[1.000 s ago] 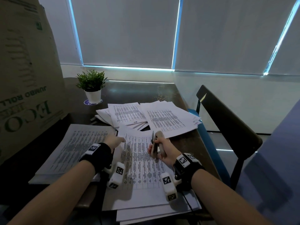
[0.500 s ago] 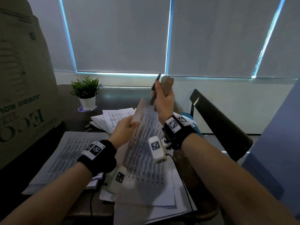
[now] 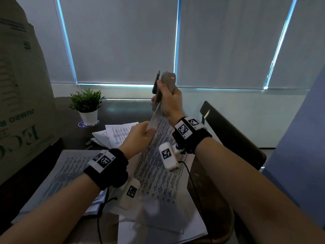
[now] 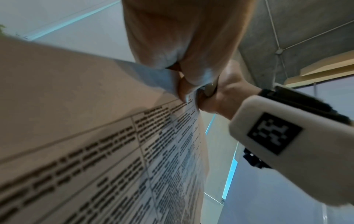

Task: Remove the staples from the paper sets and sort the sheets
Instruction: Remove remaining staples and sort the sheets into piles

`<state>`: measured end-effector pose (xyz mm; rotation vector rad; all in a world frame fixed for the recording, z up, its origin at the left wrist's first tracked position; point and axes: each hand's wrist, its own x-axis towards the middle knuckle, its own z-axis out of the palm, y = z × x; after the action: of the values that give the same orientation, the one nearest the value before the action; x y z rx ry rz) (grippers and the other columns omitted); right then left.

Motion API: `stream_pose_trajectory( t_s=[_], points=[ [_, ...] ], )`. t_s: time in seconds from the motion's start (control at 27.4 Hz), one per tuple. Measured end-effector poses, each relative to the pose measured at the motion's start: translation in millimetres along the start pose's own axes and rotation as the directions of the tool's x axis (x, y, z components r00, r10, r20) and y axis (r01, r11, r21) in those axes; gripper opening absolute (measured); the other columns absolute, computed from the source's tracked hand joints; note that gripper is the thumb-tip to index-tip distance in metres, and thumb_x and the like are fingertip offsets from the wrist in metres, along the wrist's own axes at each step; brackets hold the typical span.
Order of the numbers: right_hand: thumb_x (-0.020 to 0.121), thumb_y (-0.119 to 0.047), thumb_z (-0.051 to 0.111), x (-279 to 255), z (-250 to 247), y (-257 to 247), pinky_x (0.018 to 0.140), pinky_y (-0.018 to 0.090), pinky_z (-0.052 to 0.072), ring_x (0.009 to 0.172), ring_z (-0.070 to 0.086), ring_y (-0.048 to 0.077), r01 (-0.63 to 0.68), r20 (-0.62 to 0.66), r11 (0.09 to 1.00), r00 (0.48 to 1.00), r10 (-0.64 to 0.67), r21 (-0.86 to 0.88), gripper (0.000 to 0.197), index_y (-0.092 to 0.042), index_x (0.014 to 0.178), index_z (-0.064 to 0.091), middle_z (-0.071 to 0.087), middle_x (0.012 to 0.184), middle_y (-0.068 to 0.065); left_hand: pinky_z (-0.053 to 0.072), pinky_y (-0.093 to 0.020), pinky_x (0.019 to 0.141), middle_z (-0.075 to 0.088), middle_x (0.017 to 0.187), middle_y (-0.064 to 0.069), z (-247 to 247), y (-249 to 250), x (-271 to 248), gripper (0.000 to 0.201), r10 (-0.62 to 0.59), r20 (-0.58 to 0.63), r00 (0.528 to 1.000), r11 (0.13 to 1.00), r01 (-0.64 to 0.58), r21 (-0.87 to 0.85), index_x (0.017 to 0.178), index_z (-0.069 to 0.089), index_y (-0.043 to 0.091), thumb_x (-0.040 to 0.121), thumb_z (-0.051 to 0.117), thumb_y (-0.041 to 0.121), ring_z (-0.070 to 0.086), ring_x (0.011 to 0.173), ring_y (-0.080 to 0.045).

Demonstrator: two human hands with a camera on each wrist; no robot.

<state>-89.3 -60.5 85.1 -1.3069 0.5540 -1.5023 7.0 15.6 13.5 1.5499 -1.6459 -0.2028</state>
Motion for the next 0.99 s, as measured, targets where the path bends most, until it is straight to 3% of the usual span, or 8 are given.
stream_pose_trajectory(
  t_s=[0.22, 0.33, 0.44, 0.51, 0.66, 0.8, 0.88, 0.99],
  points=[
    [0.092, -0.049, 0.062, 10.9, -2.1, -10.0, 0.046, 0.028, 0.044, 0.04, 0.05, 0.02, -0.016, -0.082, 0.996, 0.997, 0.008, -0.091, 0.051, -0.006, 0.064, 0.055, 0.052, 0.05, 0.009, 0.029, -0.028, 0.056, 0.062, 0.087, -0.008, 8.3, 14.6, 4.4, 0.018, 0.034, -0.037, 0.999, 0.996, -0.03, 0.085, 0.096, 0.058, -0.001, 0.098, 0.046, 0.013, 0.054, 0.077, -0.022],
    [0.091, -0.05, 0.062, 15.8, -8.9, -10.3, 0.047, 0.029, 0.044, 0.04, 0.05, 0.019, -0.027, -0.128, 0.997, 0.992, 0.018, -0.068, 0.05, -0.008, 0.066, 0.057, 0.053, 0.049, 0.006, 0.041, -0.024, 0.063, 0.062, 0.096, -0.002, 10.3, 10.9, 0.9, 0.016, 0.007, 0.079, 0.997, 1.0, -0.005, -0.029, 0.109, 0.056, 0.009, 0.094, 0.054, 0.014, 0.059, 0.087, -0.019],
    [0.093, -0.046, 0.062, 29.5, -34.6, -16.0, 0.046, 0.026, 0.046, 0.044, 0.053, 0.016, 0.024, -0.255, 0.995, 0.967, 0.002, 0.099, 0.04, -0.008, 0.079, 0.06, 0.059, 0.056, 0.003, 0.055, -0.038, 0.08, 0.063, 0.103, -0.005, 20.0, -24.2, -4.5, 0.024, -0.233, 0.354, 0.906, 0.956, 0.281, -0.09, 0.112, 0.053, 0.012, 0.089, 0.053, 0.006, 0.064, 0.093, -0.023],
    [0.094, -0.047, 0.06, 36.6, -58.8, -10.6, 0.046, 0.023, 0.046, 0.049, 0.054, 0.016, 0.069, -0.372, 0.989, 0.928, -0.017, 0.127, 0.039, -0.008, 0.086, 0.06, 0.061, 0.065, 0.006, 0.055, -0.045, 0.082, 0.065, 0.099, -0.013, 26.7, -54.9, -1.9, 0.017, -0.445, 0.303, 0.843, 0.841, 0.509, -0.182, 0.107, 0.058, 0.004, 0.09, 0.052, 0.003, 0.065, 0.087, -0.029],
    [0.093, -0.049, 0.062, 20.8, -109.2, 34.2, 0.05, 0.026, 0.046, 0.049, 0.055, 0.018, -0.054, -0.466, 0.981, 0.874, 0.136, 0.184, 0.041, -0.008, 0.088, 0.057, 0.062, 0.063, 0.004, 0.042, -0.015, 0.066, 0.06, 0.104, -0.017, 40.9, -63.9, 16.5, 0.022, -0.613, 0.301, 0.731, 0.709, 0.677, -0.199, 0.098, 0.064, 0.0, 0.095, 0.042, 0.0, 0.065, 0.083, -0.011],
    [0.092, -0.05, 0.06, -7.4, -142.3, 79.8, 0.063, 0.031, 0.053, 0.07, 0.06, 0.024, -0.255, -0.477, 0.957, 0.83, 0.289, 0.136, 0.048, -0.004, 0.107, 0.059, 0.062, 0.085, 0.014, 0.042, -0.02, 0.07, 0.06, 0.123, -0.015, 58.2, -65.1, 83.6, 0.02, -0.565, 0.111, 0.817, 0.753, 0.566, -0.335, 0.11, 0.059, 0.006, 0.098, 0.044, 0.015, 0.059, 0.11, -0.026],
    [0.09, -0.052, 0.062, -12.0, -144.9, 89.3, 0.073, 0.039, 0.054, 0.072, 0.06, 0.025, -0.282, -0.483, 0.946, 0.813, 0.325, 0.162, 0.054, -0.003, 0.113, 0.058, 0.063, 0.089, 0.016, 0.051, -0.021, 0.058, 0.06, 0.11, -0.015, 64.3, -67.7, 111.4, 0.013, -0.647, 0.179, 0.741, 0.493, 0.585, -0.643, 0.104, 0.057, 0.002, 0.097, 0.047, 0.006, 0.061, 0.091, -0.029],
    [0.089, -0.056, 0.061, -15.3, -141.4, 95.1, 0.077, 0.042, 0.057, 0.069, 0.064, 0.024, -0.337, -0.469, 0.926, 0.799, 0.376, 0.168, 0.059, -0.002, 0.114, 0.059, 0.067, 0.088, 0.018, 0.046, -0.019, 0.037, 0.05, 0.083, -0.016, 61.2, -75.3, 103.9, 0.017, -0.664, 0.17, 0.728, 0.469, 0.583, -0.663, 0.112, 0.052, -0.001, 0.097, 0.049, 0.004, 0.049, 0.06, -0.025]
  ],
)
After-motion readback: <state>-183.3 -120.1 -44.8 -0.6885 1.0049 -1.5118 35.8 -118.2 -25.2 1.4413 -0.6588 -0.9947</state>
